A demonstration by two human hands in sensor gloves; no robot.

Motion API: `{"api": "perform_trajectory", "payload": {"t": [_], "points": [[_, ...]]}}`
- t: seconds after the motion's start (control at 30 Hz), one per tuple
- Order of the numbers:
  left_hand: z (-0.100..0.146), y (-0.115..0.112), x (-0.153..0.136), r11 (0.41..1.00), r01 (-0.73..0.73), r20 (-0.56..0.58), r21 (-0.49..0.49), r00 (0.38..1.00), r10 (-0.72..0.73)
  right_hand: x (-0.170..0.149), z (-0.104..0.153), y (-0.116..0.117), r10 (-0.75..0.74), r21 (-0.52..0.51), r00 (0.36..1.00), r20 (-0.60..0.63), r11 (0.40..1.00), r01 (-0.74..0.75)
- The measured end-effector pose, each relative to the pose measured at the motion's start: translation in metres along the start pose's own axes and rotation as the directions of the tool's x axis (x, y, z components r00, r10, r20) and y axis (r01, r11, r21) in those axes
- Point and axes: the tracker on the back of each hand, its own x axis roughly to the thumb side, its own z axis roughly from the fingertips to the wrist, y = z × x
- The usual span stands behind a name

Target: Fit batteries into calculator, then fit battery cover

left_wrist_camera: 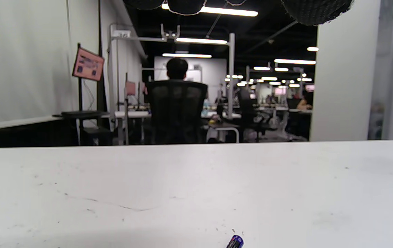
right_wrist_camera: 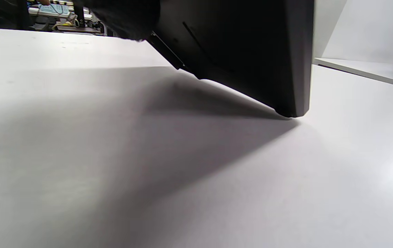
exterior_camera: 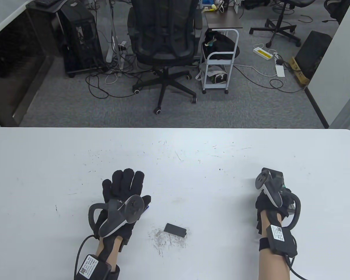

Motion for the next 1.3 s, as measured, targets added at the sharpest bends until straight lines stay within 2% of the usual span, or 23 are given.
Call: {"api": "perform_trajectory", "payload": {"t": [0.13,0.23,0.3,0.4,0.47,0.53,0.57,0.63,0.67,0.7,0.8,1.0,1.03,1.07,1.1,1.2,1.27,1.3], "points": [[0.001,0.002,0.001,1.000,-0.005,0.008,0.008,1.000,0.005,0.004,0.018,-0.018,-0.130,0.024,0.988,0.085,0.991,0.128],[0.002,0.003,0.002,1.000,-0.010,0.015,0.014,1.000,0.010,0.007,0.034,-0.032,-0.281,0.079,0.945,0.167,0.959,0.271],[0.002,0.003,0.001,1.000,-0.013,0.016,0.012,1.000,0.013,0.009,0.045,-0.040,-0.377,0.132,0.899,0.223,0.926,0.355],[0.003,0.004,0.000,1.000,-0.019,0.016,0.014,1.000,0.019,0.011,0.059,-0.047,-0.535,0.216,0.793,0.290,0.844,0.491],[0.004,0.005,-0.001,0.999,-0.025,0.015,0.020,1.000,0.025,0.012,0.068,-0.048,-0.665,0.313,0.679,0.310,0.746,0.588],[0.004,0.006,-0.002,0.999,-0.030,0.016,0.024,0.999,0.030,0.014,0.078,-0.047,-0.795,0.434,0.524,0.307,0.607,0.666],[0.005,0.007,-0.002,0.999,-0.031,0.015,0.026,0.999,0.031,0.016,0.080,-0.046,-0.829,0.472,0.473,0.298,0.559,0.682],[0.005,0.007,-0.004,0.999,-0.038,0.014,0.028,0.999,0.037,0.022,0.088,-0.042,-0.899,0.573,0.350,0.264,0.438,0.693],[0.005,0.007,-0.004,0.999,-0.040,0.013,0.028,0.999,0.039,0.025,0.090,-0.040,-0.916,0.599,0.314,0.250,0.401,0.693],[0.005,0.007,-0.005,0.999,-0.040,0.012,0.027,0.999,0.040,0.031,0.095,-0.036,-0.946,0.650,0.241,0.218,0.325,0.687],[0.006,0.008,-0.007,0.999,-0.040,0.007,0.027,0.999,0.040,0.047,0.105,-0.025,-0.985,0.736,0.106,0.133,0.170,0.655],[0.007,0.009,-0.008,0.999,-0.037,0.003,0.034,0.999,0.036,0.070,0.118,-0.008,-1.000,0.814,-0.029,-0.010,-0.026,0.581],[0.007,0.009,-0.008,0.999,-0.036,0.001,0.032,0.999,0.036,0.074,0.121,-0.005,-0.996,0.828,-0.065,-0.053,-0.080,0.555],[0.006,0.009,-0.008,0.999,-0.035,0.000,0.031,0.999,0.035,0.075,0.122,-0.004,-0.995,0.832,-0.077,-0.068,-0.099,0.547],[0.006,0.009,-0.008,0.999,-0.037,-0.003,0.028,0.999,0.037,0.078,0.125,-0.002,-0.989,0.842,-0.107,-0.104,-0.145,0.520],[0.005,0.008,-0.009,0.999,-0.039,-0.007,0.023,0.999,0.039,0.080,0.128,0.001,-0.979,0.856,-0.143,-0.144,-0.196,0.479],[0.004,0.006,-0.008,0.999,-0.034,-0.008,0.016,0.999,0.034,0.080,0.128,0.001,-0.968,0.864,-0.161,-0.192,-0.245,0.440],[0.004,0.005,-0.007,0.999,-0.029,-0.007,0.012,1.000,0.030,0.080,0.128,0.002,-0.954,0.862,-0.191,-0.230,-0.291,0.416]]}}
